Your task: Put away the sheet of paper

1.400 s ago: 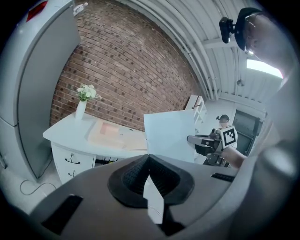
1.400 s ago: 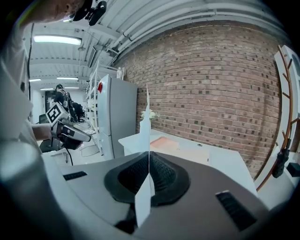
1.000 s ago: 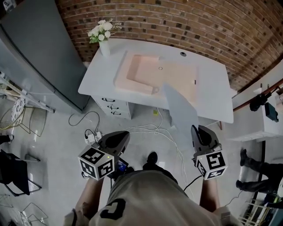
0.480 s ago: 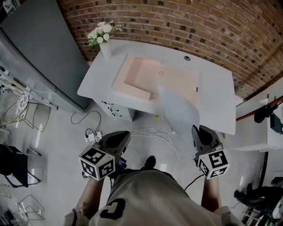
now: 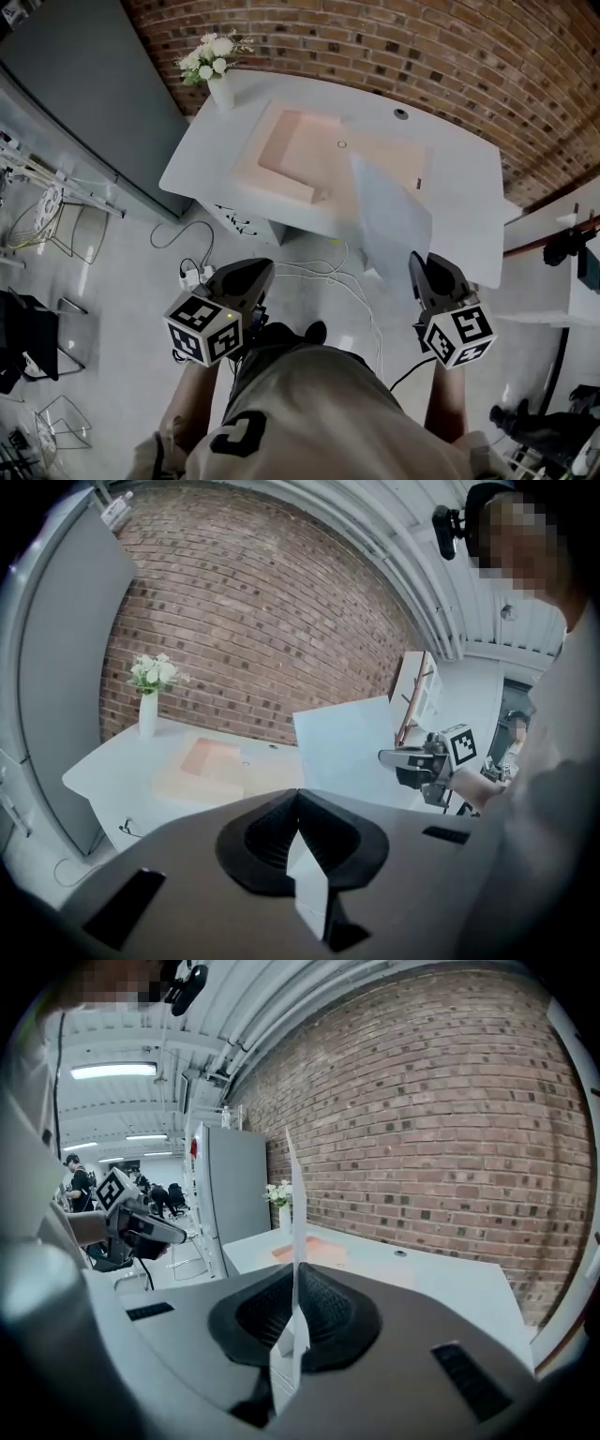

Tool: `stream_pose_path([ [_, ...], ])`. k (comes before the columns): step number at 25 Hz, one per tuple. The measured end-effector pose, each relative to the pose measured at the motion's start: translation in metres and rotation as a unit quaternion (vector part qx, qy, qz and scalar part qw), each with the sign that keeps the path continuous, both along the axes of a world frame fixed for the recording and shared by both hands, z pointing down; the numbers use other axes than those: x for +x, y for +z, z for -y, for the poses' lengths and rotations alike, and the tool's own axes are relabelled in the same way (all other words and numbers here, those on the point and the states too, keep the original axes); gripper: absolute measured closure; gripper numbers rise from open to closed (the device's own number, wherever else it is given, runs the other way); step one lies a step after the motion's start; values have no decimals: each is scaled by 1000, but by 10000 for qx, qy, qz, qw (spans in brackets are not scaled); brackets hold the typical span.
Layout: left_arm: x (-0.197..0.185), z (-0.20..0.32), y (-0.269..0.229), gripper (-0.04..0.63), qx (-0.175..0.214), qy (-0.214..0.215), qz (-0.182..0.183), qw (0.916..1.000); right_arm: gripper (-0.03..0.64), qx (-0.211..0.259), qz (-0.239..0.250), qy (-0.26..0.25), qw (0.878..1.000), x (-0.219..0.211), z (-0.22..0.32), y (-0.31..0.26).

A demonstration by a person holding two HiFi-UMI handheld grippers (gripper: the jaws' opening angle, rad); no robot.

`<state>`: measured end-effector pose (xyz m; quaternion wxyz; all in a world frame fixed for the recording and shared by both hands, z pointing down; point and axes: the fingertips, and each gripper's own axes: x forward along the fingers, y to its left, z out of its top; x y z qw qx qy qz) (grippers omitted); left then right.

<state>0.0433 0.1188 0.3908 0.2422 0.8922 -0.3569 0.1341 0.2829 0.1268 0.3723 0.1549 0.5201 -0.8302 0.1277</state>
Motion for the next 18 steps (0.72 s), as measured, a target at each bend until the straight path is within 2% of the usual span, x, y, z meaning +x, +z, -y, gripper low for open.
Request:
stream_pose_path([
  [5,-12,11,-4,580,-6,-177,24,9998,593,-267,109,3,9996,-2,11,9],
  [10,-35,25,3,580,-136,-360,-99,9992,592,-243,-39,-201,9995,-24,29,8],
  [18,-42,70,12,580,-226,-64,-288,9993,593,-419,-288,-105,9987,-44,60,10],
])
